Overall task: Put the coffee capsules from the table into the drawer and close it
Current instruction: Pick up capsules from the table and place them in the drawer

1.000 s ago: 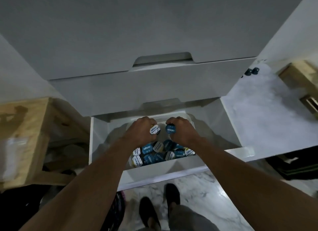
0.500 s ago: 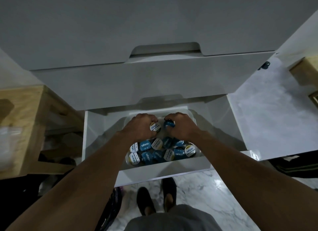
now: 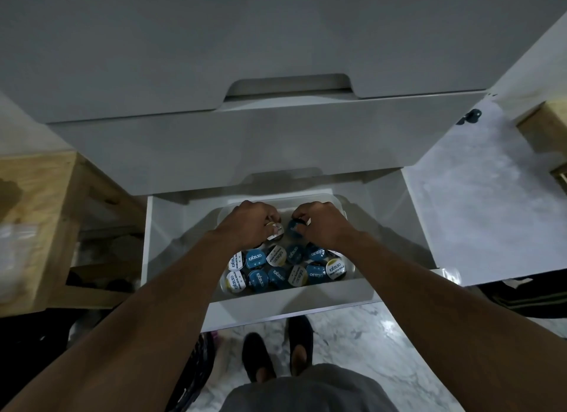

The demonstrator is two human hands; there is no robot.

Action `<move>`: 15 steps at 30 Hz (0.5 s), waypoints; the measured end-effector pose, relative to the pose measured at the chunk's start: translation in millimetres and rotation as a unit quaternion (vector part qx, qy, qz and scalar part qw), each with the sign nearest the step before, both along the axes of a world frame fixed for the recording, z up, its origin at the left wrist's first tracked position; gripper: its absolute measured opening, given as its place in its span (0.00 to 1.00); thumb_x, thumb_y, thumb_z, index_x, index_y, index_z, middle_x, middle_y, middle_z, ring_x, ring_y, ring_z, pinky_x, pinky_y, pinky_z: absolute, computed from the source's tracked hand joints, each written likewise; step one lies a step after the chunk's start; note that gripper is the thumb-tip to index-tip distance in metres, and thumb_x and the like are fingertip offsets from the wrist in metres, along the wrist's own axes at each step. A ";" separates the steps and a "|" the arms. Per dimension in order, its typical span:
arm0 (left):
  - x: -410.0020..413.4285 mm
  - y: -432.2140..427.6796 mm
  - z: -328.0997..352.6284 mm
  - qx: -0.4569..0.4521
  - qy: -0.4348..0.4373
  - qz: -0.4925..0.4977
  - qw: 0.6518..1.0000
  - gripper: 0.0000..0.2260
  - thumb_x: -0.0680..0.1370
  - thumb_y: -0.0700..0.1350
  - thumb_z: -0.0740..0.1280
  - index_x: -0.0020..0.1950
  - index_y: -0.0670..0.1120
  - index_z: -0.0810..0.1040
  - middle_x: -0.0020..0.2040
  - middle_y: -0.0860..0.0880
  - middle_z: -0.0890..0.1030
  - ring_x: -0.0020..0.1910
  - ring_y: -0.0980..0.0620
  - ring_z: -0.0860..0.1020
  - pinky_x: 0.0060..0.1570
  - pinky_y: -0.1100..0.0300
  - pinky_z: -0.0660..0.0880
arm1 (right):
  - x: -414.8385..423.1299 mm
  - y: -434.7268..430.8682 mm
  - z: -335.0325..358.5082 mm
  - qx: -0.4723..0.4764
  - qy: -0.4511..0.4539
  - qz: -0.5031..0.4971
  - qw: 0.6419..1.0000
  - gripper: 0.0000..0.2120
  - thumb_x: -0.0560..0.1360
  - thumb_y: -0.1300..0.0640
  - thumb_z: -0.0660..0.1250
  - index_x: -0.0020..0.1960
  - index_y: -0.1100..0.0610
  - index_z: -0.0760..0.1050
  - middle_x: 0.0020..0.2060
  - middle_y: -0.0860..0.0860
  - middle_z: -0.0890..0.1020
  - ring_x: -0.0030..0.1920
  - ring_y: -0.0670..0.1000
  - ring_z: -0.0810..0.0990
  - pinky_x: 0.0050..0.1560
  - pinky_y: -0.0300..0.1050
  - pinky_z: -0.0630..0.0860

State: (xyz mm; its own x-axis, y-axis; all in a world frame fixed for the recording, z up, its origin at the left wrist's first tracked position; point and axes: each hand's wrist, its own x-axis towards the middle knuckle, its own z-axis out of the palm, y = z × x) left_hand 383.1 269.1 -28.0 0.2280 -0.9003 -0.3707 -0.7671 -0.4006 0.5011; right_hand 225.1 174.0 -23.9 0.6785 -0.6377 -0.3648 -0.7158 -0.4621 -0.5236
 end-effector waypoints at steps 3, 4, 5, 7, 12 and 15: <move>-1.3 1.4 -1.0 0.004 0.006 -0.001 1.000 0.09 0.74 0.51 0.70 0.53 0.52 0.81 0.51 0.49 0.81 0.51 0.51 0.78 0.54 0.55 0.76 | -1.6 1.2 -1.0 0.001 0.007 0.015 1.000 0.14 0.74 0.57 0.70 0.59 0.56 0.79 0.56 0.56 0.81 0.58 0.55 0.78 0.60 0.46 0.75; -1.5 1.9 -1.6 0.006 0.009 0.002 1.000 0.08 0.74 0.51 0.71 0.52 0.53 0.81 0.51 0.49 0.81 0.52 0.51 0.78 0.54 0.54 0.76 | -2.2 1.6 -0.9 0.000 0.007 0.017 1.000 0.14 0.74 0.57 0.70 0.58 0.56 0.80 0.56 0.55 0.82 0.58 0.55 0.78 0.59 0.44 0.75; -1.8 2.4 -1.6 0.009 0.012 0.005 1.000 0.08 0.74 0.51 0.71 0.52 0.54 0.80 0.51 0.48 0.80 0.52 0.50 0.77 0.55 0.53 0.76 | -2.9 2.0 -0.4 -0.001 0.007 0.021 1.000 0.13 0.74 0.57 0.69 0.57 0.56 0.80 0.55 0.55 0.82 0.57 0.55 0.78 0.58 0.43 0.75; -3.2 2.9 -1.6 0.016 0.011 0.010 1.000 0.09 0.74 0.51 0.71 0.53 0.54 0.80 0.53 0.48 0.80 0.53 0.50 0.77 0.57 0.52 0.76 | -3.7 2.7 1.8 -0.007 0.007 0.029 1.000 0.12 0.73 0.57 0.69 0.56 0.56 0.81 0.54 0.54 0.83 0.56 0.55 0.78 0.56 0.42 0.74; -7.1 2.1 0.9 0.024 0.001 0.020 1.000 0.10 0.74 0.50 0.70 0.55 0.53 0.80 0.55 0.46 0.80 0.54 0.49 0.77 0.58 0.52 0.75 | -4.1 2.0 2.9 -0.011 0.013 0.046 0.999 0.13 0.74 0.56 0.68 0.57 0.56 0.80 0.54 0.54 0.83 0.56 0.55 0.78 0.57 0.43 0.74; -11.3 2.4 5.1 0.013 -0.007 0.030 0.999 0.13 0.75 0.48 0.70 0.59 0.50 0.79 0.56 0.47 0.81 0.54 0.50 0.79 0.58 0.56 0.75 | -4.5 0.8 6.6 -0.007 0.007 0.038 0.999 0.17 0.74 0.56 0.68 0.62 0.56 0.77 0.58 0.56 0.81 0.59 0.56 0.78 0.61 0.45 0.74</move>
